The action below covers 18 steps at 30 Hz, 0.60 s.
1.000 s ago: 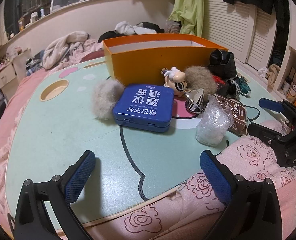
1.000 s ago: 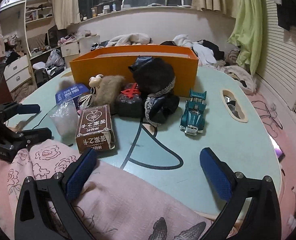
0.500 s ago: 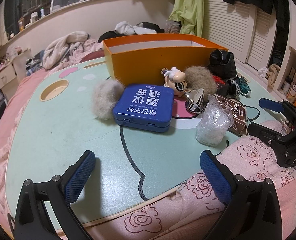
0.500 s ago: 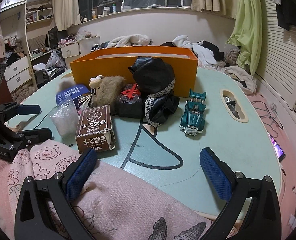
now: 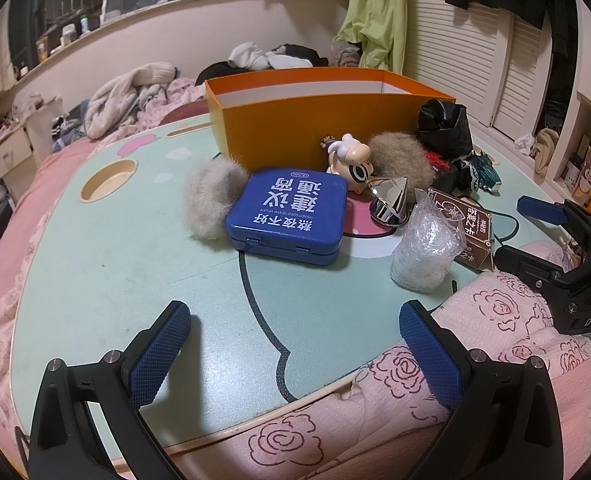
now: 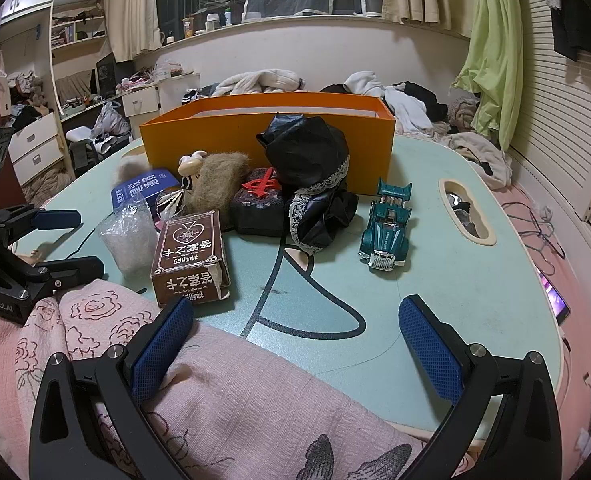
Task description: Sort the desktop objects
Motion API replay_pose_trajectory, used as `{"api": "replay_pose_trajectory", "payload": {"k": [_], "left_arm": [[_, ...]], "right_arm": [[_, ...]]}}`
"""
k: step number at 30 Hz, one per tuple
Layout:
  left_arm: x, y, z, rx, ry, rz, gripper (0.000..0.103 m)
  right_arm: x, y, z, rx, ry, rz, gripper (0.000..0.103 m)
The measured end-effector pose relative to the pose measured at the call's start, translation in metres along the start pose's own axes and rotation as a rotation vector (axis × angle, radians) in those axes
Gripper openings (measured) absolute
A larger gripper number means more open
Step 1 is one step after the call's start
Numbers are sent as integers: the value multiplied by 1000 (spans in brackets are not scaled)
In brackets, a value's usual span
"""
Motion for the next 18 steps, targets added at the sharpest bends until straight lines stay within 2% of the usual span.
{"api": "replay_pose_trajectory", "payload": {"k": [8,14,18], "left_arm": [[-5,1,-3,15,-45,2,103],[-4,1,1,-15,-29,-5,103],[-24,-7,4,-25,-13,-98,103]], "right_arm": [[-1,0,0,0,0,0,102],[-1,0,-1,0,0,-1,102],[-1,0,-1,0,-1,-1,102]]}}
Point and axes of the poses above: each gripper's, at about its wrist camera, not at the fingertips, and x roughly the way its jaws point, z to its left, y to its underside, the point moved 9 cm from there along x, roughly the way its jaws point, and after that the axes turned 11 degrees about y, right-handed, at the moved point
